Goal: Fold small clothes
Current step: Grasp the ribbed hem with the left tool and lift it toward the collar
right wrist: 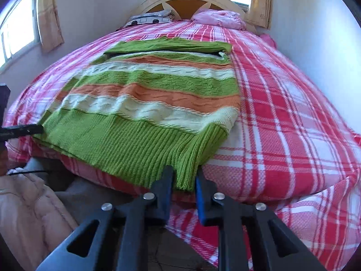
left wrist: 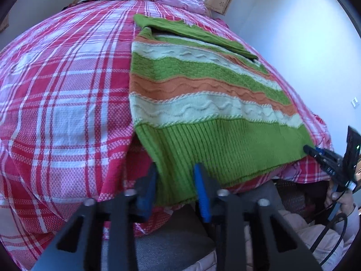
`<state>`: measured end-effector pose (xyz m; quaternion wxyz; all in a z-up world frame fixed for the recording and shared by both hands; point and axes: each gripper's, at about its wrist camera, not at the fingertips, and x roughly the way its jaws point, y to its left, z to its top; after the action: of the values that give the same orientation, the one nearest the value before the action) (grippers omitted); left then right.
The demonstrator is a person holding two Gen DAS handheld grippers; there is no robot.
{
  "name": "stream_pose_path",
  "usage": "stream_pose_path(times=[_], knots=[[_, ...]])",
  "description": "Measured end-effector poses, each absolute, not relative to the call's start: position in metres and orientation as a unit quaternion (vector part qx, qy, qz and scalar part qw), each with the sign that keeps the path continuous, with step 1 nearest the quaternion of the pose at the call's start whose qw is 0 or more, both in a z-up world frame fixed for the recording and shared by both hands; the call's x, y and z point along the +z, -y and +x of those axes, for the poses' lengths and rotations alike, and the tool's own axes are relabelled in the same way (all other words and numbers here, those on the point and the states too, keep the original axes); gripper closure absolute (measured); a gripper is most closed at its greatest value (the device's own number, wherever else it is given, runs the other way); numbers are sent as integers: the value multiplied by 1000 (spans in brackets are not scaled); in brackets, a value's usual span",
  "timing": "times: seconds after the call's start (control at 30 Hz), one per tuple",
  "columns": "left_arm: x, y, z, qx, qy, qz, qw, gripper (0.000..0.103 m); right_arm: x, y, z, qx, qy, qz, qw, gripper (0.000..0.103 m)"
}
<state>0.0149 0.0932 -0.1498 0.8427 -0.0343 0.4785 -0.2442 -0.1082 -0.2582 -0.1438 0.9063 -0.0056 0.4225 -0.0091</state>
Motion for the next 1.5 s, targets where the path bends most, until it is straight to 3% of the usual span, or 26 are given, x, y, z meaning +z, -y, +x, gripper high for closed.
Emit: stream_pose_path(times=[0.2,0.53,0.8,0.83,0.9,0.97,1.0,1.3,1.5], knots=[[-143,-94,17,-246,-472,-30,846,92,-140,280,-108,20,-423,94,901,92],[-89,-80,66,-258,-424,-48,867,97,-93,315,-65,80,-353,260,895,93],[-56,-80,111,-254,-377,-15,890,96,-78,326,3,58,-334,261,904,99],[-54,-83,109,-260,-367,1,893,92,-79,329,10,53,-334,263,904,100],[-52,-89,106,-276,-360,27,891,72,-85,335,29,39,-337,265,903,100],[-54,-102,95,-288,-348,60,890,35,-92,339,46,24,-343,255,904,100],[-55,-108,88,-288,-339,81,892,31,-96,340,50,20,-347,252,903,100],[-111,-121,22,-350,-354,264,826,31,-134,341,80,-8,-382,239,893,100],[-137,-86,-12,-383,-249,406,791,31,-141,341,78,-6,-384,249,889,100]])
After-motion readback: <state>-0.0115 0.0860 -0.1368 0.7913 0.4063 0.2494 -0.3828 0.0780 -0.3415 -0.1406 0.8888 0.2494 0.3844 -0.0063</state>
